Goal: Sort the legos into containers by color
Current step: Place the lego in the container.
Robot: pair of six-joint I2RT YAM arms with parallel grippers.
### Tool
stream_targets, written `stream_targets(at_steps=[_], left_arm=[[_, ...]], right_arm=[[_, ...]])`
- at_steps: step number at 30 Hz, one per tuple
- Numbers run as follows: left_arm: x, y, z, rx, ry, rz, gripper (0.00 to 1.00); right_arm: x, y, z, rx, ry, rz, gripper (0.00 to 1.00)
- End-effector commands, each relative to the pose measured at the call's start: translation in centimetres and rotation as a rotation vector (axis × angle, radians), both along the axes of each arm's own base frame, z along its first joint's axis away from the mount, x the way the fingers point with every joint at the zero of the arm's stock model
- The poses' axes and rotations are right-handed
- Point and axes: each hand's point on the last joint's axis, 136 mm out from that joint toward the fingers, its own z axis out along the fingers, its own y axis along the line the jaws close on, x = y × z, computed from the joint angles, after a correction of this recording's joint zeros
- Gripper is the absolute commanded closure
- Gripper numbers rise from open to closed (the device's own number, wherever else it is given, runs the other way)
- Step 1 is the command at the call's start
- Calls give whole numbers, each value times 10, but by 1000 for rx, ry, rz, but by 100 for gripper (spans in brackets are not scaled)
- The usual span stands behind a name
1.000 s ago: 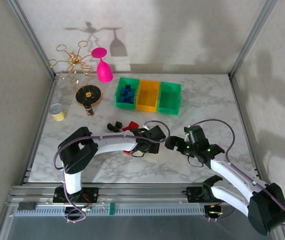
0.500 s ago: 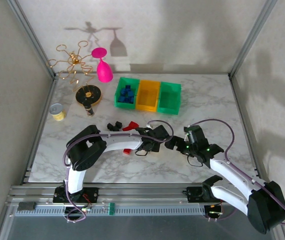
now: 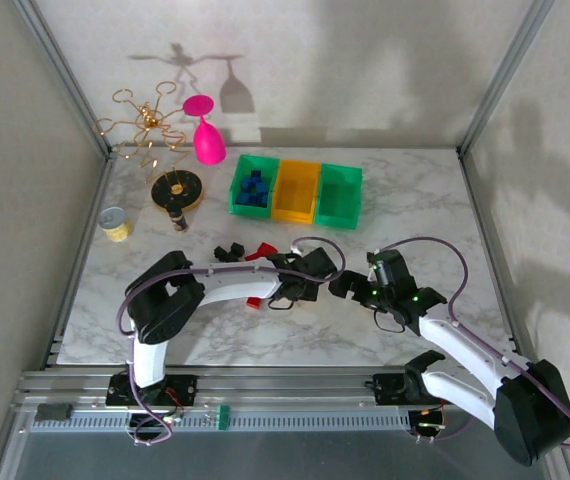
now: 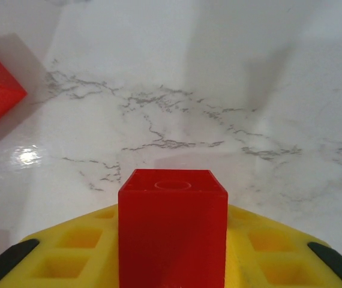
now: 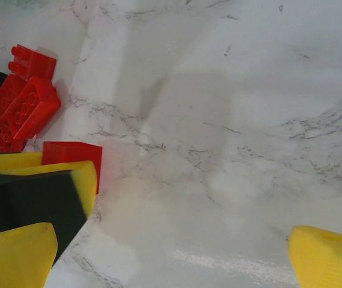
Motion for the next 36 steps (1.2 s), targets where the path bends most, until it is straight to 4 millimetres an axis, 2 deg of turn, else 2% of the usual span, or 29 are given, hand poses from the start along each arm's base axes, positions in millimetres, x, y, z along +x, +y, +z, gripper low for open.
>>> stream_targets(at_steps=[1,7,12,16,20,24,29,32,36], left_arm=[[13,14,42,-21,-90,27,67],[46,32,84,-63,-171,84,68],[87,48,114,-98,-231,161,71],[122,56,130,-116,-282,207,71],[163,62,133,-107,-313,261,71],[201,61,120,-130,-317,305,72],[246,57,107,-146,-352,347,72],[265,49,100,-145,-365,347,72],[280,37,89,-151,-370,322,69]], right_arm=[[10,2,12,11,-54,-1,1],[30,9,31,13,-144,12,1],[53,24,58,57,-264,39,1],[72,22,65,19,-356,20,1],[91,24,72,-5,-458,37,1],[104,25,73,-40,-549,55,1],[112,29,72,-76,-643,102,1],[114,31,68,-78,-651,110,1],[112,37,62,-60,-644,136,1]])
